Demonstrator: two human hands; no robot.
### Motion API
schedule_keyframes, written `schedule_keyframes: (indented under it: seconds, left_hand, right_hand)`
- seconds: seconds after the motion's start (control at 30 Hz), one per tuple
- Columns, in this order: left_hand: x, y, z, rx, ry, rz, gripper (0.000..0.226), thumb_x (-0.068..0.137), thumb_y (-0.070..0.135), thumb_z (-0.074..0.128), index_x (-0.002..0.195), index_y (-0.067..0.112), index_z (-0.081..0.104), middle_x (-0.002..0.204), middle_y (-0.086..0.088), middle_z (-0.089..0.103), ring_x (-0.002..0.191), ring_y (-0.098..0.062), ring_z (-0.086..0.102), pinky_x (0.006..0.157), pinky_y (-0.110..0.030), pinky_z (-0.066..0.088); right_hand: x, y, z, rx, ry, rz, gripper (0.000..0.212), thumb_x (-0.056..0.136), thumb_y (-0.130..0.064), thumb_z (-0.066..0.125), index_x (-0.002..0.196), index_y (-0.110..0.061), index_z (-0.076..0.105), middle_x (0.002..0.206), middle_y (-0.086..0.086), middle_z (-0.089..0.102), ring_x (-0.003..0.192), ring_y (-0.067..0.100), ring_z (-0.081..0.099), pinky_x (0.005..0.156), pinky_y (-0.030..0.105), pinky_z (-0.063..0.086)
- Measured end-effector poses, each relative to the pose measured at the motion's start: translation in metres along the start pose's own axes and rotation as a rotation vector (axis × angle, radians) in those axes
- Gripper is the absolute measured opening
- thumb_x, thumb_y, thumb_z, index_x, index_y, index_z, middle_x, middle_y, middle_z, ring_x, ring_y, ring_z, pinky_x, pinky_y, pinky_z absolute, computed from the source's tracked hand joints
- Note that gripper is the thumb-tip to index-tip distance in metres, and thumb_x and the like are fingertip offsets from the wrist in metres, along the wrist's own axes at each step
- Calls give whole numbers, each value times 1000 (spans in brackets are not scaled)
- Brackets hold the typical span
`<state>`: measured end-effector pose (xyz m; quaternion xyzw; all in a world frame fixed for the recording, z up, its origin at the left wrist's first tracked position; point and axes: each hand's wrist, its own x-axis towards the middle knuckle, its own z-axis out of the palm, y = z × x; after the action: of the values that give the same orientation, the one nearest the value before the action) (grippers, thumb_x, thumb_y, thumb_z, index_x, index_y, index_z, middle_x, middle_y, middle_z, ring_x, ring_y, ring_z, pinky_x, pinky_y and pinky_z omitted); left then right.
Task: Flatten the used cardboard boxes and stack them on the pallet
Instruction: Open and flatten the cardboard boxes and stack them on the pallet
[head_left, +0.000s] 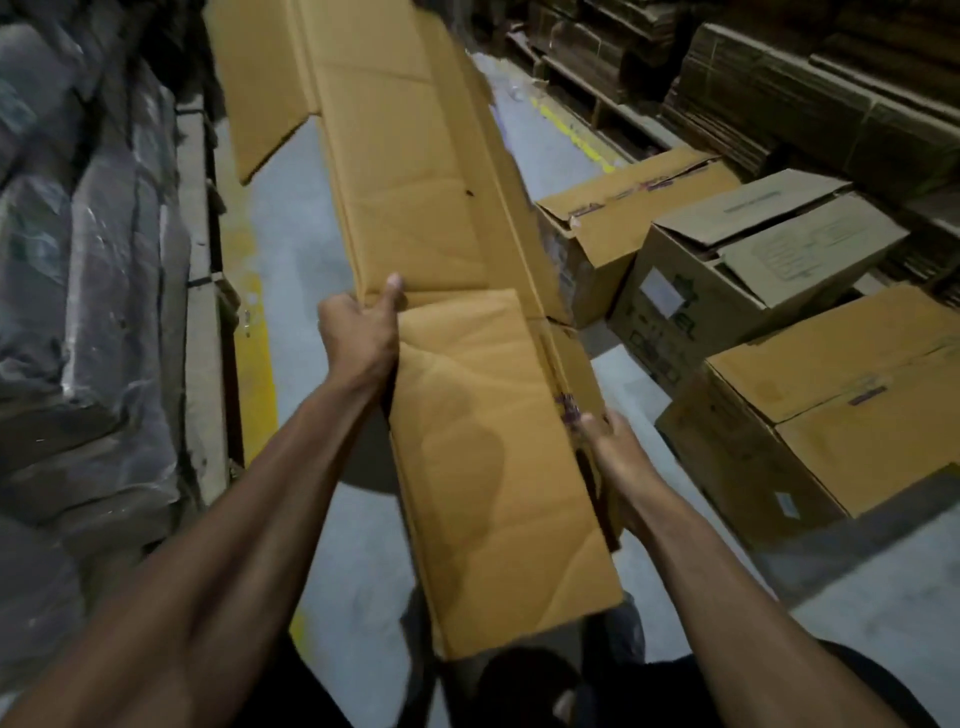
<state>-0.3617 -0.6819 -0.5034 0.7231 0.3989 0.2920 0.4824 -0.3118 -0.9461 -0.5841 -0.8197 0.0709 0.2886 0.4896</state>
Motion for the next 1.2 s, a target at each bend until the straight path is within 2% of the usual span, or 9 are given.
schedule_keyframes:
  seconds: [0.13,0.23,0.33,0.4,0.47,0.57,0.73,0.9,1.2]
  left_hand:
    - [42,8,2,-71,83,-145,64,78,56,71,97,-5,69,96,-16,71,86,-31,70,71,-48,57]
    - [64,4,4,-164,100,-239,56,81,51,74,98,-1,66,109,-19,70,96,-33,69,81,-48,58]
    - [70,0,11,-225,100,-311,42,88,44,73,80,8,54,94,-7,63,101,-31,66,84,-42,55]
    - [68,-3,19,-265,100,-358,41,92,44,68,89,5,56,89,-1,53,98,-24,59,80,-36,50]
    - [63,-14,26,-267,30,-425,69,91,56,63,124,-4,56,108,-3,57,99,-24,58,77,-33,46]
    - [45,-51,31,-214,-130,-584,88,84,65,65,138,-3,49,130,-11,60,101,-29,64,67,-35,51]
    - [-18,-109,23,-98,-453,-851,52,93,46,64,127,6,61,118,-19,66,100,-34,63,84,-49,53]
    - [-47,-102,9,-168,-346,-759,44,99,50,53,107,9,67,95,-11,70,84,-27,65,63,-35,50]
    - [-111,-55,-50,-76,-281,-692,26,98,13,46,73,10,52,60,-9,50,52,-22,47,52,-29,37]
  right_hand:
    - [5,0,-4,242,177,221,100,79,-51,78,151,-9,24,149,20,38,126,44,49,101,49,47]
    - [8,-3,-4,776,127,317,102,70,-30,90,150,-9,29,132,22,57,108,42,65,85,58,57]
    - [10,-13,-1,1116,49,325,61,83,-12,77,138,-8,49,108,19,71,75,31,76,53,44,60]
    - [12,-17,-2,1211,61,360,37,93,-7,67,127,-11,54,100,18,71,66,29,75,44,41,56]
    - [19,-14,0,1205,89,361,32,95,-6,64,125,-12,56,104,18,72,79,32,74,47,44,57]
    - [30,-12,11,1182,145,343,44,93,4,61,134,-11,56,117,20,69,98,36,69,51,47,58]
    - [27,-3,29,1027,180,313,47,86,16,57,128,-6,58,112,20,70,97,39,70,63,48,61]
    - [23,-12,19,1023,46,322,30,88,8,59,116,-1,62,105,23,73,86,36,73,61,47,62]
    - [12,-23,22,986,-11,333,25,94,3,55,118,-2,61,97,20,71,76,32,72,46,39,57]
